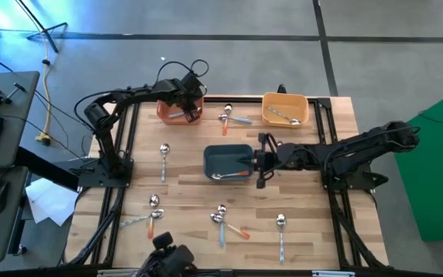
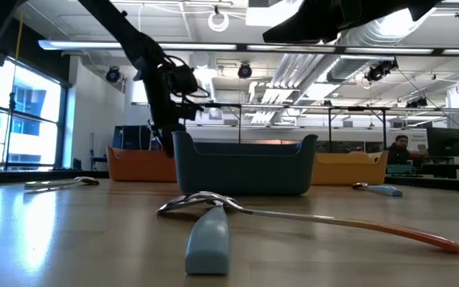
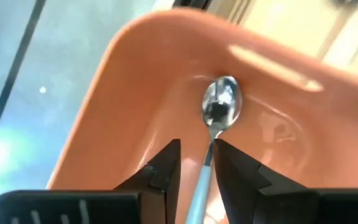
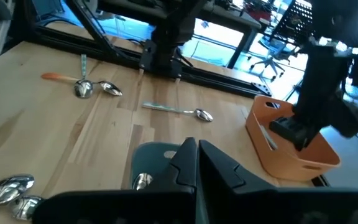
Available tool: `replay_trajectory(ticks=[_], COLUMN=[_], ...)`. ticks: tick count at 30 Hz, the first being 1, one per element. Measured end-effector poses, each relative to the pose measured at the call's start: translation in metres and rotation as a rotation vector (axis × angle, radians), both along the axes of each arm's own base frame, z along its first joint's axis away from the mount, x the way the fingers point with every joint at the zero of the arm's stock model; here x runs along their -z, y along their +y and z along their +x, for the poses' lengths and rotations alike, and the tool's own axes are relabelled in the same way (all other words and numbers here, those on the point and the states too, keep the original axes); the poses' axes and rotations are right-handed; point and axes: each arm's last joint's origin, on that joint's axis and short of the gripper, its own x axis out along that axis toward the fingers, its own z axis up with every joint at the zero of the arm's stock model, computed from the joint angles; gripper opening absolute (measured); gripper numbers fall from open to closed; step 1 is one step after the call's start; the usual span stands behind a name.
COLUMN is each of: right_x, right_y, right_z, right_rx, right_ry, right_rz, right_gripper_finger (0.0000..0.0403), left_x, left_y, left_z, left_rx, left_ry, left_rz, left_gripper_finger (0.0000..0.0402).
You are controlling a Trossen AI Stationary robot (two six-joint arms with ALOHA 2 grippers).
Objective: Sort silverware by color (type)
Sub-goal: Put the blue spoon into the orange bin
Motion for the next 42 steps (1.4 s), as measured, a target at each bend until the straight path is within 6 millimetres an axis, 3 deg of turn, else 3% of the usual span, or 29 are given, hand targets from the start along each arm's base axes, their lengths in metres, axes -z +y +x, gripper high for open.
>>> replay_trajectory(ticks=[7, 11, 18, 25, 29, 33, 39, 42], right_x=[0.005, 0.01, 0.023, 0.03, 0.034, 0.023, 0.019, 0.023], right_y=[-0.003, -0.012, -0.029, -0.055, -0.084, -0.124, -0.186, -0.218], right_z=[-0.002, -0.003, -0.009, -0.006, -0.007, -0.003, 0.017, 0.027], right_rx=[0.063, 0.129, 0.248, 0.337, 0.367, 0.397, 0.369, 0.391], right_ry=[0.051, 0.091, 0.215, 0.238, 0.263, 0.299, 0.493, 0.615], right_rz=[-0.012, 0.05, 0.15, 0.209, 0.223, 0.241, 0.207, 0.209], right_gripper_finger=[0.0, 0.0, 0.0, 0.0, 0.0, 0.0, 0.0003, 0.0025], left_x=[-0.038, -0.049, -0.045, -0.025, -0.01, -0.004, -0.005, -0.005], left_y=[-0.015, -0.034, -0.078, -0.114, -0.122, -0.127, -0.128, -0.128], left_z=[-0.002, -0.008, -0.026, -0.043, -0.052, -0.06, -0.062, -0.062], left_rx=[-0.017, 0.008, 0.087, 0.149, 0.198, 0.28, 0.331, 0.312], left_ry=[-0.158, -0.286, -0.512, -0.72, -0.896, -1.025, -1.074, -1.089], left_rz=[0.106, 0.176, 0.313, 0.399, 0.364, 0.34, 0.32, 0.299], left_gripper_finger=[0.0061, 0.0043, 0.0024, 0.0019, 0.0019, 0.0019, 0.0019, 0.0019])
